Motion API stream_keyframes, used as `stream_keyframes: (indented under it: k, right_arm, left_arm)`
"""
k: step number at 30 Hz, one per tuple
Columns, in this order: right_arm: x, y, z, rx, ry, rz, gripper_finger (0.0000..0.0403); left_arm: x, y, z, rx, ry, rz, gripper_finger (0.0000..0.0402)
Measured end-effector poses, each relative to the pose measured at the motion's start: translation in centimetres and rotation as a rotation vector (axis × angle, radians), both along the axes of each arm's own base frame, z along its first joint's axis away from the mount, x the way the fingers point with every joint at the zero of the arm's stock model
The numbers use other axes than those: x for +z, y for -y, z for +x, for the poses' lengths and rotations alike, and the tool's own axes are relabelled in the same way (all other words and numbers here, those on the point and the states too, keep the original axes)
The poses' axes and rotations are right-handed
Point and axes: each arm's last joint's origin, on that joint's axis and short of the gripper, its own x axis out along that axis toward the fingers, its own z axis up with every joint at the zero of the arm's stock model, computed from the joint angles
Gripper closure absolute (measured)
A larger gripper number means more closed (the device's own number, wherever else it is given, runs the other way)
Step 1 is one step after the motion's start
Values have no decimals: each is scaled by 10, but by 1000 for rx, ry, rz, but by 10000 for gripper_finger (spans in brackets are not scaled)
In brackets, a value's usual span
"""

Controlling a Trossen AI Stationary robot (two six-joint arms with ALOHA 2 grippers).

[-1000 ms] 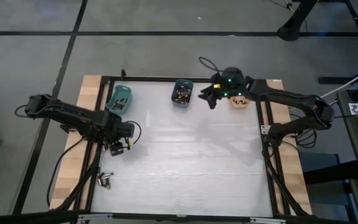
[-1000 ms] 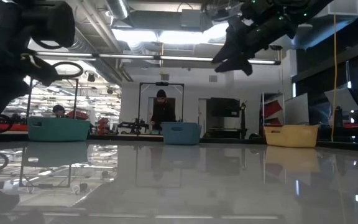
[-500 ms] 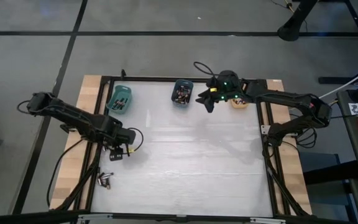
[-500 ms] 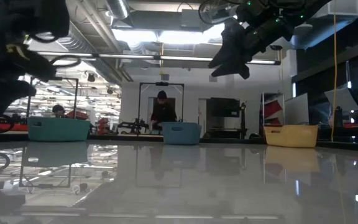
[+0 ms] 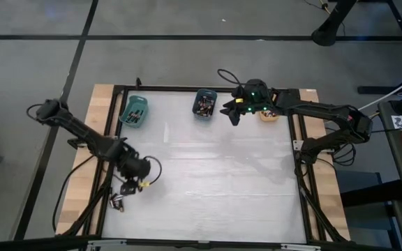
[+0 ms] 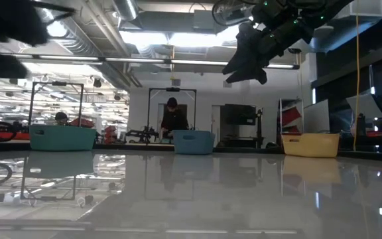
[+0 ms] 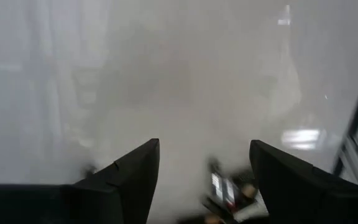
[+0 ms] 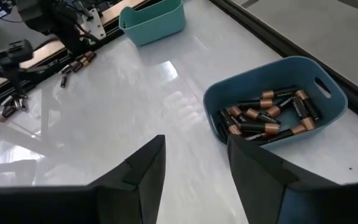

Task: Sort batteries
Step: Put the silver battery into the yellow bin

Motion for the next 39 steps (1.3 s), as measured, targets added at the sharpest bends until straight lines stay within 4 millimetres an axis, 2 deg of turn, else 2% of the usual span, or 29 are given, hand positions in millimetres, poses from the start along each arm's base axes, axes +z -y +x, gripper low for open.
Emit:
stream_keyframes:
  k: [8, 11, 15, 20, 26, 39]
  right_arm:
    - [-1, 0, 0, 24, -13, -38, 228]
    - [0, 0, 0, 35, -15, -57, 228]
    - [0, 0, 0, 61, -22, -98, 228]
    - [0, 0, 0, 65, -23, -105, 228]
    - [-1, 0, 0, 65, -24, -105, 228]
    - [0, 0, 0, 65, -23, -105, 228]
  left_arm:
    - [-6, 38, -22, 158, -178, -47, 163]
    - [-7, 51, -32, 165, -235, -78, 163]
    - [-7, 62, -45, 164, -270, -67, 163]
    - [-14, 71, -54, 251, -318, -50, 163]
    - [-32, 84, -51, 267, -324, -58, 163]
    - [-53, 79, -29, 332, -254, 52, 163]
